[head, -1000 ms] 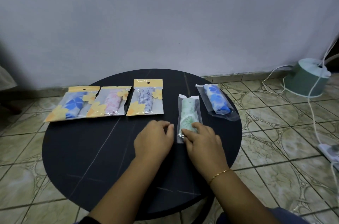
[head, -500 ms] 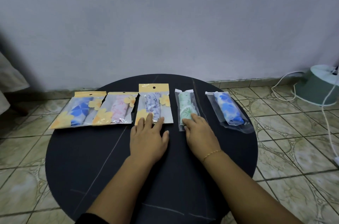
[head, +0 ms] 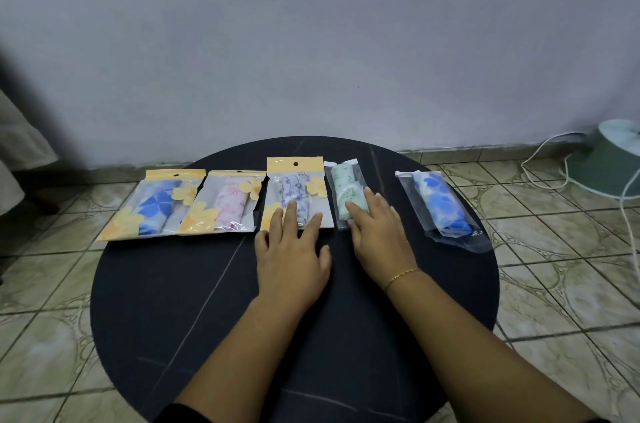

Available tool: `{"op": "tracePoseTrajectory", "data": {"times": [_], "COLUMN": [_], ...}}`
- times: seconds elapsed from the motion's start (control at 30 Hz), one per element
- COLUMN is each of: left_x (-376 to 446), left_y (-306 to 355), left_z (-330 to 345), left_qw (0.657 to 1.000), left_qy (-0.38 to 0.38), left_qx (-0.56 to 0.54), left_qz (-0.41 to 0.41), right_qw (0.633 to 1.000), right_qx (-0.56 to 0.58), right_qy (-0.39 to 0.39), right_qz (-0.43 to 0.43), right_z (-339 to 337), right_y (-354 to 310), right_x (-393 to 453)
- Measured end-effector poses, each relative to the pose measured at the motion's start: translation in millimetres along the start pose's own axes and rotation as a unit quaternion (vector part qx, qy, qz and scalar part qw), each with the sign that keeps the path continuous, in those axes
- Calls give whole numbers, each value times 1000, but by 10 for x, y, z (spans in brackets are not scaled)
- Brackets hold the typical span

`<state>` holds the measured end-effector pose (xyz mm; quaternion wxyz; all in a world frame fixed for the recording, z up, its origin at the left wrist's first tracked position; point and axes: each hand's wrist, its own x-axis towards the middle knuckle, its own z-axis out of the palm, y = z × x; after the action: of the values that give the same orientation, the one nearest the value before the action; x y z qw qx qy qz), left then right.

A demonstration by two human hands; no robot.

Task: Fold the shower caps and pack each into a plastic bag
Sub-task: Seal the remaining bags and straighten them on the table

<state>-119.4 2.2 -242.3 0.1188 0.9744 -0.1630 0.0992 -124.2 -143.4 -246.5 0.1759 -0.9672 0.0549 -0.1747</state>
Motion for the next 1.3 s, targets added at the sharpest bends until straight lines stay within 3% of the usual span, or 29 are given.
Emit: {"op": "tracePoseTrajectory", "data": {"times": [0.2,0.4,0.47,0.57,0.67,0.73,0.8,0.9,1.1,1.3], "left_x": [-99,-252,-294,-283,-237,-173,-148,-182,-351,-620], "left_y": [180,592,755,1015,1243,1312,1355,1313,1122,879], "left_z": [121,160,156,193,221,269,241,249,282,165], "left_qw": [995,986,983,978,975,969,967,968,957,940], "left_qy": [72,56,29,-4,15,-47,-86,-85,-21,-19], "left_qx": [1,18,11,-13,-7,16,19,6,-77,-110], "left_qz": [69,156,183,210,223,243,239,236,279,322], "right_qw": [987,973,974,981,979,979,982,986,985,982], "right_qx": [53,-9,-24,-49,-57,-56,-63,-64,-77,-96], "right_qy": [150,225,199,66,-27,-60,-40,6,66,115], "right_qz": [0,48,103,177,195,189,173,153,137,112], "right_z": [-164,-497,-589,-651,-620,-572,-567,-591,-581,-645], "right_y": [134,401,509,685,775,767,756,698,486,291], "right_x": [-206,-439,-530,-663,-799,-849,-908,-1017,-1274,-1565]}}
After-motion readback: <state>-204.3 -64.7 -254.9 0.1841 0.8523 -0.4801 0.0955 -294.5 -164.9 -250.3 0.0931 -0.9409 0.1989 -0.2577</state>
